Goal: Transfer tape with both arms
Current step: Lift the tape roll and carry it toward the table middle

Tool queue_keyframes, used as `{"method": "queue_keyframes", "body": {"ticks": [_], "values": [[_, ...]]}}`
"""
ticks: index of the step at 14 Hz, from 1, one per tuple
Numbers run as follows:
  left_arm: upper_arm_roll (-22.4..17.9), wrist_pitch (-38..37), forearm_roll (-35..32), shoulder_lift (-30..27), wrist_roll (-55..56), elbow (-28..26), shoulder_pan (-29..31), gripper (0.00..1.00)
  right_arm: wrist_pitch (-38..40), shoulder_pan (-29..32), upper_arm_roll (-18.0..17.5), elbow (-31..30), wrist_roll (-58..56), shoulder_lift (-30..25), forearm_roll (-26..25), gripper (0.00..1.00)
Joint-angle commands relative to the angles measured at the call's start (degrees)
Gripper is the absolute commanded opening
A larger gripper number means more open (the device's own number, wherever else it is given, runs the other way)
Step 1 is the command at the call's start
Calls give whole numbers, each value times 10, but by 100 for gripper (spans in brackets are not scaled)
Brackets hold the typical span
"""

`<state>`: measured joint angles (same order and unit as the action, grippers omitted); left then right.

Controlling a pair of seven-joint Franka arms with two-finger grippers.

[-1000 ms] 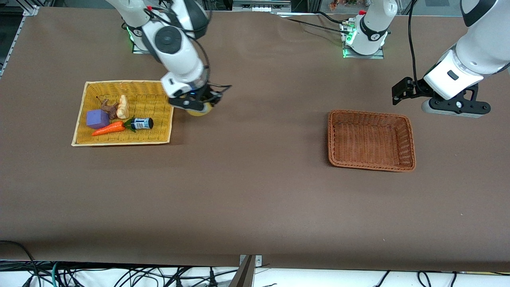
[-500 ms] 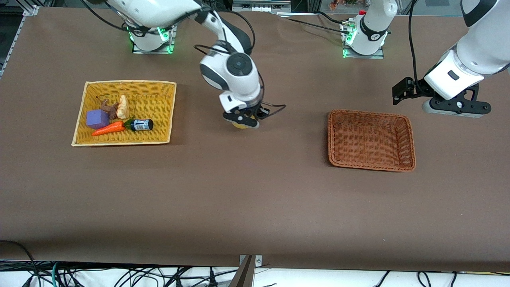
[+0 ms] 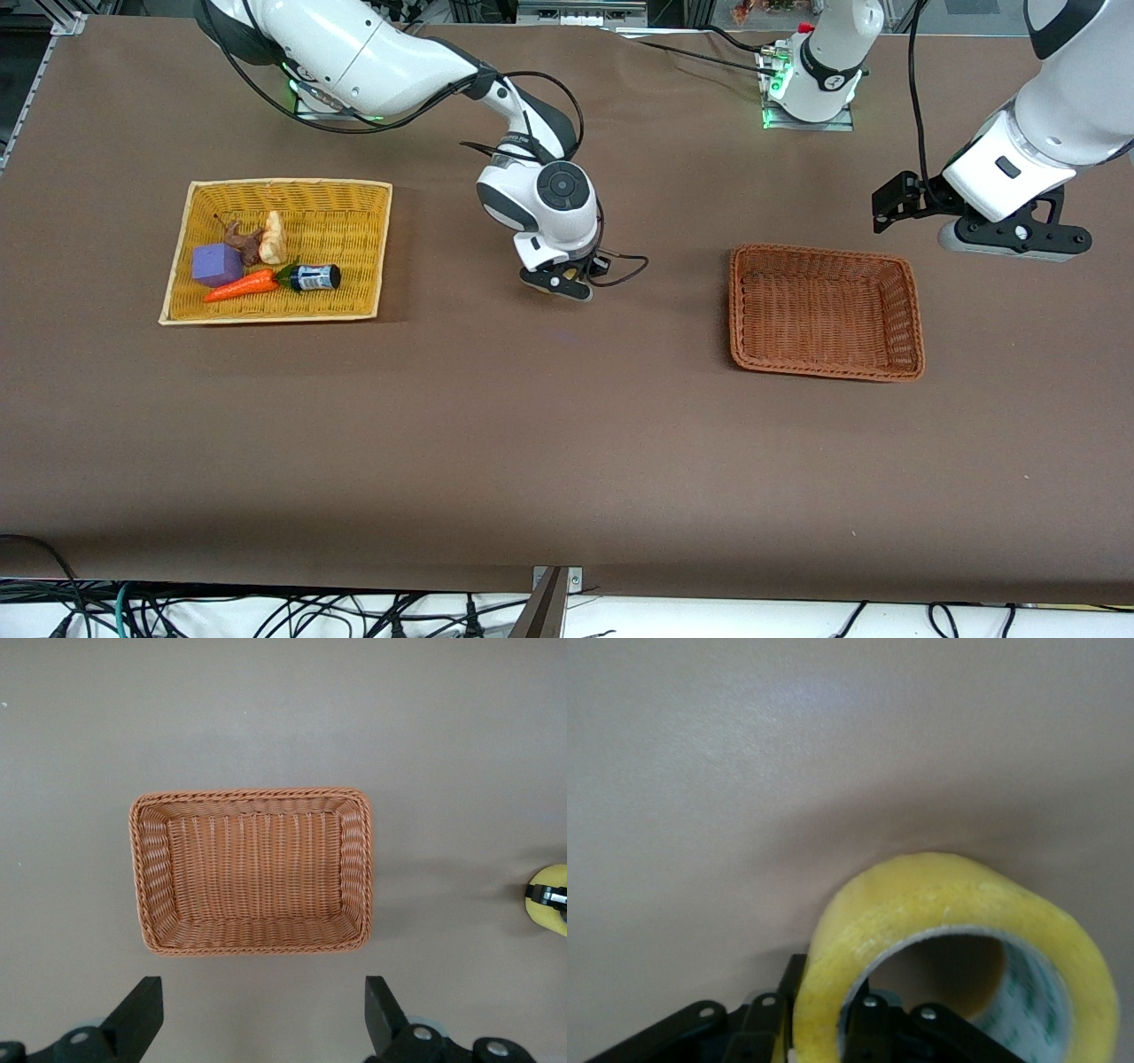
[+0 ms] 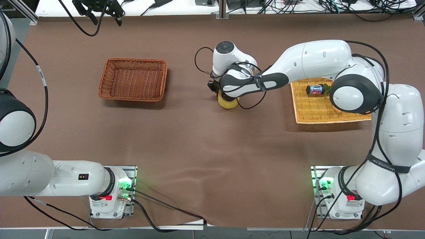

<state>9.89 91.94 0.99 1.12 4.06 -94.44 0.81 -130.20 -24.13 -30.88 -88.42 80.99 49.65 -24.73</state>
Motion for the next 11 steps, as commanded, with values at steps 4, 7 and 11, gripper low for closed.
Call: {"method": "queue_keyframes", "body": {"ticks": [4,7,11], "values": [[-1,-17,10,13,-16,15,0,100,6,-14,-1,17,6,0,-21,100],[-1,-19,11,15,-16,15,-1,100,103,-7,-6,47,-31,-45,-67,100],[6,-30,9,34,-19,15,-5,100,231,53,-6,84,-264,-129,-31,100]]}}
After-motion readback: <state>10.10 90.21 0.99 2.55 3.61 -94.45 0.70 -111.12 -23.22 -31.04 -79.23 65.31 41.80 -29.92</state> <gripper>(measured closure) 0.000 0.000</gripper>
